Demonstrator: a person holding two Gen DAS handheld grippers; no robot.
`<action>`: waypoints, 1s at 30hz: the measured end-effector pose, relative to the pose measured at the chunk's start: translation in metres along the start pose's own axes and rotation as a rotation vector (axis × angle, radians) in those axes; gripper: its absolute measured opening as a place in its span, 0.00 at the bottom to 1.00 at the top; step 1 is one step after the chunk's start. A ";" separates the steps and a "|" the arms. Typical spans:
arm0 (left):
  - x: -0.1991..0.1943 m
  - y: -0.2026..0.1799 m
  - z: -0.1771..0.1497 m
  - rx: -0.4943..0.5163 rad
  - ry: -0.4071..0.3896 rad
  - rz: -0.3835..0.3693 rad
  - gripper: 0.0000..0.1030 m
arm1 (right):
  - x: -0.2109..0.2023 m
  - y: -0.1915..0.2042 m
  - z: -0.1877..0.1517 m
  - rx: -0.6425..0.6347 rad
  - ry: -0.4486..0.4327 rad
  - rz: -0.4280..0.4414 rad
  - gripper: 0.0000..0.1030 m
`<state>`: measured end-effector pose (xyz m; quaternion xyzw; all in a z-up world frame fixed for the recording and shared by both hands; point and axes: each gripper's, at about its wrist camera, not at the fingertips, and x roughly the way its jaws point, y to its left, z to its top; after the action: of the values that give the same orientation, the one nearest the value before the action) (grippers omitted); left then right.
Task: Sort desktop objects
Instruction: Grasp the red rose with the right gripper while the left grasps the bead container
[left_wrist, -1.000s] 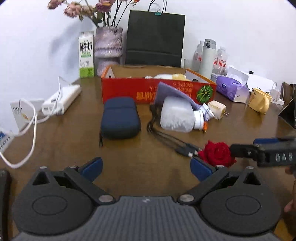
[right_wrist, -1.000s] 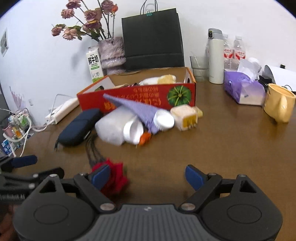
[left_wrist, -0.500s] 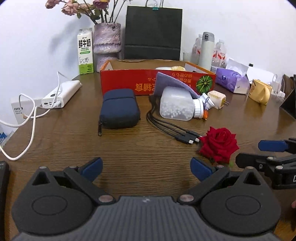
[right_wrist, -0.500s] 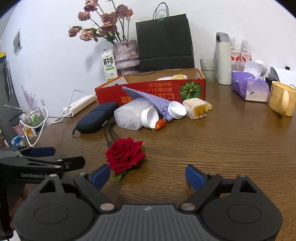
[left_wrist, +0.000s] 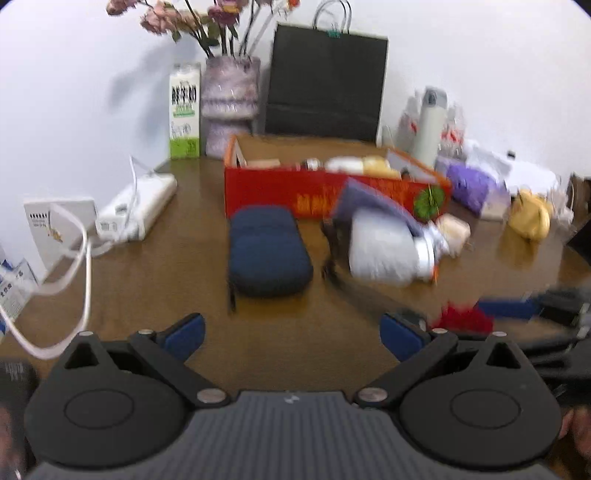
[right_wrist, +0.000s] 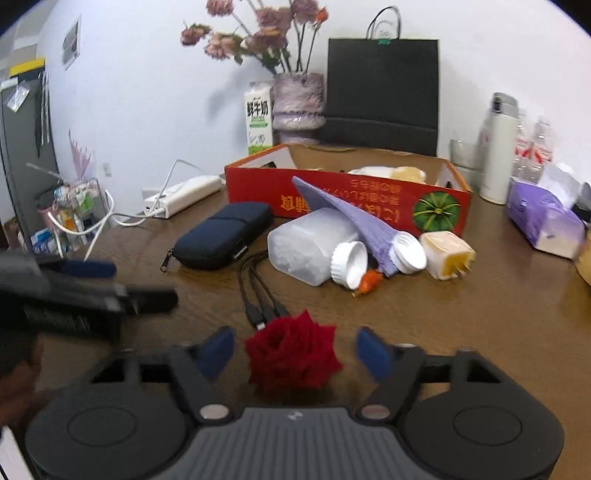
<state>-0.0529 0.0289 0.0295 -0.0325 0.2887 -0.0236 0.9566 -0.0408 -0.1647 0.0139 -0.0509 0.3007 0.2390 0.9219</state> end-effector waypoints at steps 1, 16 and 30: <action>0.002 0.000 0.008 -0.004 -0.007 -0.016 1.00 | 0.005 -0.001 0.003 -0.002 0.008 0.010 0.41; 0.137 -0.088 0.077 0.160 0.138 -0.082 0.72 | 0.012 -0.095 0.001 0.186 -0.012 -0.049 0.41; 0.098 -0.093 0.082 0.248 0.023 0.001 0.64 | 0.015 -0.101 0.000 0.203 -0.035 0.011 0.39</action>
<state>0.0715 -0.0662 0.0504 0.0865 0.2944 -0.0591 0.9499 0.0175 -0.2480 0.0007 0.0486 0.3074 0.2133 0.9261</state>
